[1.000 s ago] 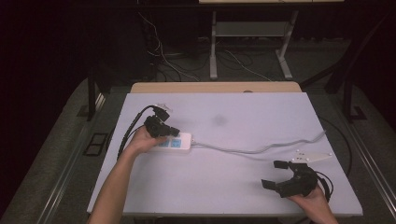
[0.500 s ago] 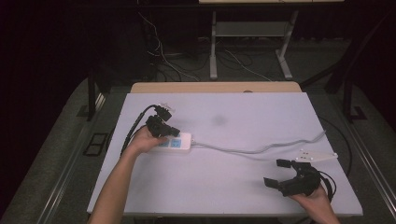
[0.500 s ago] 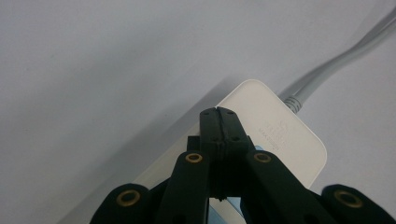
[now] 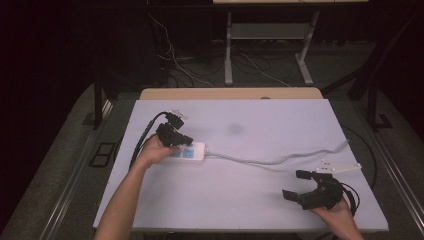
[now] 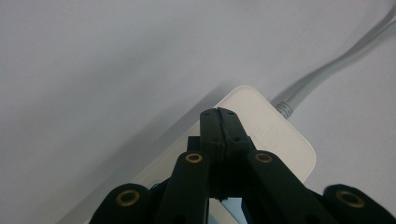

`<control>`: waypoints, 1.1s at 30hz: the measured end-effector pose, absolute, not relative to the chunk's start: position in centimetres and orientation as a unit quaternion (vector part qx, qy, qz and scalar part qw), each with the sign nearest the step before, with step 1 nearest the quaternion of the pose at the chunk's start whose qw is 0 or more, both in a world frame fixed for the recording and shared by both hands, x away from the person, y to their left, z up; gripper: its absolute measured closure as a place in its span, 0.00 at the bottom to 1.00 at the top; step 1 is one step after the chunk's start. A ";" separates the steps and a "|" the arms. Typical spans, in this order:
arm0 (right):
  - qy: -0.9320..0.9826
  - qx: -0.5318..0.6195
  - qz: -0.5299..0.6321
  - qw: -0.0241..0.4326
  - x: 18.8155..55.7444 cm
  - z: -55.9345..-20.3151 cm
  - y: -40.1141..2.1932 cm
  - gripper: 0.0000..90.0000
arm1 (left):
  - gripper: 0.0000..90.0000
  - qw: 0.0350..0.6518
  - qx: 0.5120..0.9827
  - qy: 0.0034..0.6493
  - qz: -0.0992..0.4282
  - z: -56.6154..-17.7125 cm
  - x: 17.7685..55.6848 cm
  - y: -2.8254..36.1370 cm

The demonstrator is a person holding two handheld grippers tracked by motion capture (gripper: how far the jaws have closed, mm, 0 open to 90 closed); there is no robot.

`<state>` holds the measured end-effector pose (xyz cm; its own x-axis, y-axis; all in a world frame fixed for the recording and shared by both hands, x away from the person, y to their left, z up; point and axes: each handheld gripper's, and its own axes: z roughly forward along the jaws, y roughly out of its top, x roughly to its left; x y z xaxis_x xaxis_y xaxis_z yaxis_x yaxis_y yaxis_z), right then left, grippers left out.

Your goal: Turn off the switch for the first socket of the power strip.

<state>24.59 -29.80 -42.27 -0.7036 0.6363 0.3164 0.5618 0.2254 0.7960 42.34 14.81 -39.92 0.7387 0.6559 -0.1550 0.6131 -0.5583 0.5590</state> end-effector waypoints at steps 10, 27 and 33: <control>0.780 0.386 0.491 0.042 24.6 -42.2 -29.8 0.00 | 0.99 0.321 0.873 0.363 0.050 -38.6 41.9 15.7; 0.779 0.387 0.491 0.043 24.5 -42.2 -29.8 0.00 | 0.99 0.344 0.859 0.373 0.069 -36.7 40.7 17.3; 0.779 0.387 0.492 0.043 24.5 -42.2 -29.8 0.00 | 0.96 0.350 0.855 0.376 0.077 -35.7 39.9 17.8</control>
<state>24.52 -29.85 -42.17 -0.6965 0.6455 0.3134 0.5601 0.2162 0.7997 39.90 17.81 -35.74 0.7054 0.6964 -0.1321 0.5889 -0.4722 0.6559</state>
